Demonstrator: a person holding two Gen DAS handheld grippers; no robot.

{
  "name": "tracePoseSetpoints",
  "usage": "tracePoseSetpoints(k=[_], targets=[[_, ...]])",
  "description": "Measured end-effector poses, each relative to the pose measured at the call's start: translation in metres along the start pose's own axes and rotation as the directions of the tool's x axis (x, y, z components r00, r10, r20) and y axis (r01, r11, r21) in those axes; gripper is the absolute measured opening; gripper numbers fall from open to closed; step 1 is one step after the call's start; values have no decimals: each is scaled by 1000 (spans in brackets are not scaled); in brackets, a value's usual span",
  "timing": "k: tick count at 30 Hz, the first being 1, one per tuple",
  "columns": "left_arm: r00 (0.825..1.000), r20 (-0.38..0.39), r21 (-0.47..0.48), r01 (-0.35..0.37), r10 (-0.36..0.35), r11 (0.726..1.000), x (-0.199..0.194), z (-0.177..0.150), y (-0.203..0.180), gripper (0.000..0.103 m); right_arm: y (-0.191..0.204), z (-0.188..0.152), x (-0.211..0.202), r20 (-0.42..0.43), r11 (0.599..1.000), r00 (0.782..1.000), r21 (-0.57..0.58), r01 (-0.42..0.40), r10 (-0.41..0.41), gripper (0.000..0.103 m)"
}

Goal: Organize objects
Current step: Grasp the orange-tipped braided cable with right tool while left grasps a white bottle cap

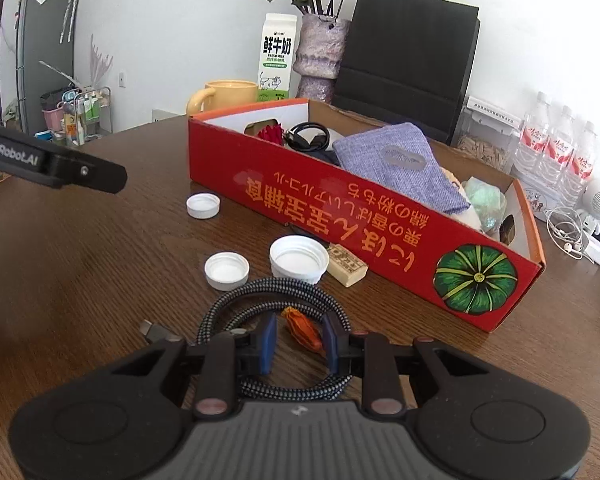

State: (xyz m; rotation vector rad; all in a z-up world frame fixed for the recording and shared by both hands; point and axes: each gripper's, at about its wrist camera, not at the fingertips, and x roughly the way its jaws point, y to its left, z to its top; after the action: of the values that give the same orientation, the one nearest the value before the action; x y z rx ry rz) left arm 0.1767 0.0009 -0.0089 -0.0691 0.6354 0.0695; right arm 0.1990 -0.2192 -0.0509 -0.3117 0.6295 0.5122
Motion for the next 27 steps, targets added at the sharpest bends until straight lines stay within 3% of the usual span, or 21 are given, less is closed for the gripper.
tracePoseSetpoints(k=[1, 2, 12, 20, 22, 25, 26, 27], targets=[[1000, -1, 0, 0, 0, 1000, 1, 0, 0, 103, -2, 0, 1, 2, 1000, 1000, 10, -15, 15, 13], [1000, -4, 0, -1, 1, 1000, 3, 0, 0, 103, -2, 0, 1, 3, 1000, 1000, 20, -23, 23, 12], [999, -44, 19, -2, 3, 1000, 37, 9, -12, 103, -13, 11, -12, 90, 997, 996, 79, -12, 5, 12], [997, -80, 39, -12, 15, 999, 76, 14, -30, 102, -26, 23, 2, 122, 990, 992, 140, 24, -41, 12], [996, -91, 52, -3, 8, 999, 83, 15, -35, 94, -27, 24, 8, 120, 989, 992, 148, 20, -38, 12], [996, -87, 82, -1, 8, 997, 88, 14, -42, 68, -28, 24, 13, 118, 988, 992, 155, 15, -33, 12], [997, -82, 85, 21, -14, 996, 86, 15, -44, 43, -29, 24, 14, 118, 988, 993, 157, 12, -31, 12], [996, -84, 86, 43, -36, 995, 85, 16, -45, 30, -29, 24, 14, 119, 987, 992, 159, 11, -30, 12]])
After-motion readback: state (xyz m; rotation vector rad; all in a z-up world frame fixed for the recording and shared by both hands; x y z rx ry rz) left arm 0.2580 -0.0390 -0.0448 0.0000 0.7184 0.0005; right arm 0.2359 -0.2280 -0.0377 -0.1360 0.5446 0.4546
